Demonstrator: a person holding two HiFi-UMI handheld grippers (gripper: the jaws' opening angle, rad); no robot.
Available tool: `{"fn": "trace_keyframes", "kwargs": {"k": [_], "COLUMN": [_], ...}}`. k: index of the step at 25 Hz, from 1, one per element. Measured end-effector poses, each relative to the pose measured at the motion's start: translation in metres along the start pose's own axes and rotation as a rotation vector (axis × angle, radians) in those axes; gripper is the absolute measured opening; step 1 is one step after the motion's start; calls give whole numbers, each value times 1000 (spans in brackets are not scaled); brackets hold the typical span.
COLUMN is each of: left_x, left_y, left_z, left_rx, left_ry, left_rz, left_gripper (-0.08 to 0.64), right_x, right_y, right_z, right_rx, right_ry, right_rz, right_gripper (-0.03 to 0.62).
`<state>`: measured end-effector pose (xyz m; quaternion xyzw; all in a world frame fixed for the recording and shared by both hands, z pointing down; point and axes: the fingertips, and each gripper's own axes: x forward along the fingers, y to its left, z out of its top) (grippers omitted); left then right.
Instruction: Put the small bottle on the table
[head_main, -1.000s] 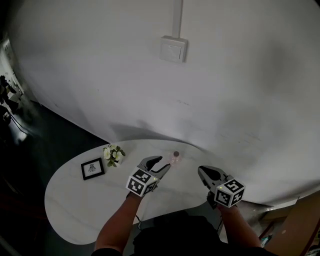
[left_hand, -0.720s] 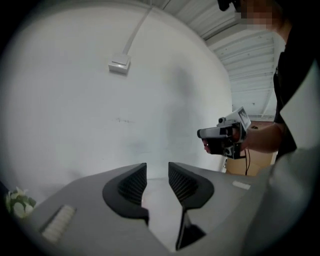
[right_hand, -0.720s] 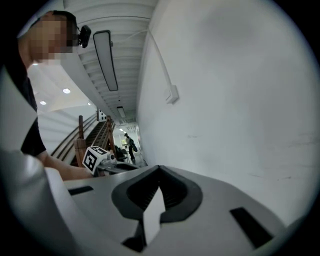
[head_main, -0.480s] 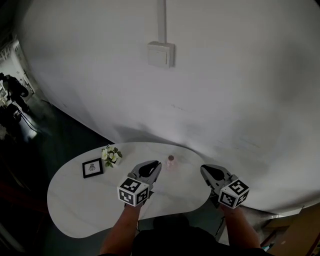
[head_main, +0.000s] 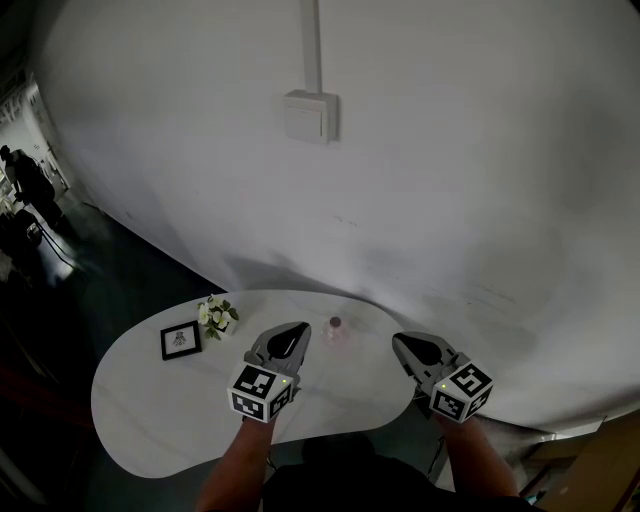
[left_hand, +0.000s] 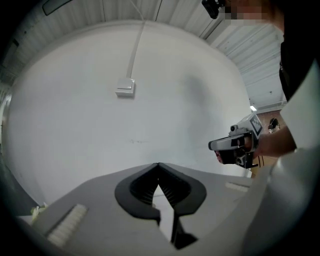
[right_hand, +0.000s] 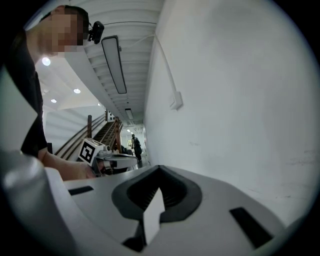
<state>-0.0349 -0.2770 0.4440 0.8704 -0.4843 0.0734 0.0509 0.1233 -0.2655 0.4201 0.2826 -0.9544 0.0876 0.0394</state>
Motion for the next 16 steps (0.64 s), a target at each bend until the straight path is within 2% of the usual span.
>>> {"fn": "trace_keyframes", "kwargs": {"k": [4, 6, 11, 16], "left_x": [4, 5, 7, 10], "left_y": [-12, -13, -5, 1], "left_z": [3, 3, 8, 7], "left_rx": [-21, -38, -89, -185], "left_ry": [-3, -2, -42, -49], "left_rz": [-96, -118, -77, -36], "left_gripper": [11, 11, 11, 11], "right_x": [1, 1, 1, 0], "right_y": [0, 1, 1, 1], "right_z": [3, 5, 9, 15], "right_rx": [-19, -22, -28, -55], "right_ry": [2, 2, -7, -27], "right_rz": [0, 3, 1, -19], "right_gripper": [9, 9, 9, 9]}}
